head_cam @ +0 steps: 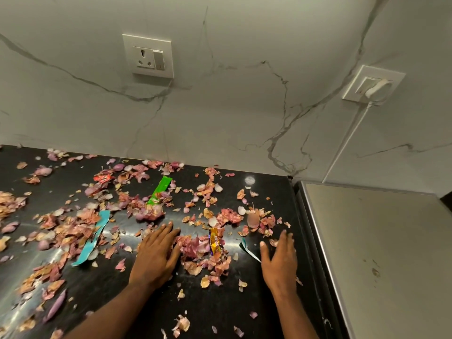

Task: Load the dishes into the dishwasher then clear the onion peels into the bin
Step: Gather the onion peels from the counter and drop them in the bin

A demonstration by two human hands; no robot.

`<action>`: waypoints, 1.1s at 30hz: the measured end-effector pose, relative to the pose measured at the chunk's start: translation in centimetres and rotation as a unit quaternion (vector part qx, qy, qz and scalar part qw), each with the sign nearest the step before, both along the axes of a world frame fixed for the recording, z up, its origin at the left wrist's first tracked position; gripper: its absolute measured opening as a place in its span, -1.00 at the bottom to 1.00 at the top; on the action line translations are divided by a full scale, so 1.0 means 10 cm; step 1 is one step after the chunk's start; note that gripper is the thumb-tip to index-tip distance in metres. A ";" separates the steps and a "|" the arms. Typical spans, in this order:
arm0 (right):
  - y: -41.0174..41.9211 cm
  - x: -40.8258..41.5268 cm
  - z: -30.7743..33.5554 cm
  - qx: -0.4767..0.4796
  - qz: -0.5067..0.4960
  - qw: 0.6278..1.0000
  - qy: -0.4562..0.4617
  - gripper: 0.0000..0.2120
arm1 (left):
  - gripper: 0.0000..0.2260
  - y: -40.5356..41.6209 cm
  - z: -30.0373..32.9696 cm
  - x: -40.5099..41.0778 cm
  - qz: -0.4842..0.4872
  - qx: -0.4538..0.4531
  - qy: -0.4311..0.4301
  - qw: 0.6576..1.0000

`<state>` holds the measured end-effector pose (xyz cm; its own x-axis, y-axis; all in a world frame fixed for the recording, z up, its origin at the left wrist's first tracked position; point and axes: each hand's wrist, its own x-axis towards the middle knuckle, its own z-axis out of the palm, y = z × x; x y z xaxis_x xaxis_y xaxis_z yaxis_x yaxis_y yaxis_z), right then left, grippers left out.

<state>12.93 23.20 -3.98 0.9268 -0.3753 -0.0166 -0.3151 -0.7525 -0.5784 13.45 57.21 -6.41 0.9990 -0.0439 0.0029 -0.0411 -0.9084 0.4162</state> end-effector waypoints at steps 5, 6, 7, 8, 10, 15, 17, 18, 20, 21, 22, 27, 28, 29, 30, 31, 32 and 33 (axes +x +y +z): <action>0.55 -0.18 0.20 0.179 0.198 0.962 0.064 -0.38 | -0.38 0.02 -0.02 0.02 0.005 0.004 -0.002 1.000; 0.65 -0.21 0.26 0.190 0.239 0.951 0.057 -0.40 | -0.37 0.03 -0.02 0.02 0.004 0.006 -0.001 1.000; 0.70 -0.23 0.30 0.168 0.266 0.949 0.033 -0.43 | -0.37 0.03 -0.02 0.03 0.003 0.009 0.001 1.000; 0.72 -0.23 0.33 0.138 0.280 0.950 0.000 -0.47 | -0.37 0.03 -0.02 0.03 0.001 0.011 0.000 1.000; 0.65 -0.24 0.34 0.103 0.268 0.957 -0.045 -0.55 | -0.38 0.02 -0.01 0.03 0.001 0.007 -0.004 1.000; 0.11 -0.50 0.12 -0.031 0.069 0.994 -0.080 -0.43 | -0.39 -0.02 0.03 0.01 0.000 0.006 -0.010 1.000; -0.06 -0.65 0.06 -0.097 -0.026 0.995 0.022 -0.21 | -0.39 -0.03 0.06 0.00 0.000 0.008 -0.013 1.000; -0.09 -0.71 0.02 -0.094 -0.048 0.992 0.070 -0.14 | -0.39 -0.04 0.07 -0.01 0.001 0.008 -0.015 1.000; -0.03 -0.81 0.00 -0.078 -0.010 0.990 0.116 -0.12 | -0.39 -0.05 0.10 -0.01 0.001 0.008 -0.019 1.000; 0.03 -0.83 -0.01 -0.059 0.038 0.991 0.110 -0.14 | -0.39 -0.06 0.11 -0.01 0.000 0.011 -0.019 1.000; 0.10 -0.87 0.00 -0.012 0.087 0.991 0.097 -0.20 | -0.38 -0.06 0.12 -0.01 -0.003 0.015 -0.018 1.000; 0.33 -1.00 0.24 0.181 0.157 0.970 -0.029 -0.51 | -0.37 -0.06 0.09 -0.01 -0.014 0.022 -0.014 1.000; 0.30 -1.00 0.26 0.161 0.133 0.976 -0.056 -0.53 | -0.38 -0.06 0.09 -0.01 -0.015 0.023 -0.014 1.000; 0.25 -0.99 0.25 0.132 0.098 0.984 -0.074 -0.52 | -0.38 -0.06 0.09 -0.01 -0.015 0.024 -0.014 1.000; 0.19 -0.98 0.20 0.091 0.055 0.991 -0.077 -0.47 | -0.38 -0.07 0.09 -0.01 -0.016 0.025 -0.014 0.999; 0.11 -0.96 0.15 0.042 0.011 0.998 -0.053 -0.39 | -0.38 -0.08 0.09 -0.01 -0.018 0.028 -0.012 0.999; 0.04 -0.94 0.11 -0.006 -0.025 1.000 -0.007 -0.29 | -0.39 -0.08 0.09 -0.03 -0.018 0.031 -0.011 0.999; 0.00 -0.91 0.09 -0.032 -0.050 0.997 0.045 -0.20 | -0.39 -0.08 0.09 -0.05 -0.017 0.031 -0.009 0.999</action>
<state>3.80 23.17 -3.07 0.8802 -0.4693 -0.0706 -0.4389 -0.7485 -0.4970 12.97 56.46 -5.48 0.9968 -0.0777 0.0167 -0.0785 -0.9307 0.3572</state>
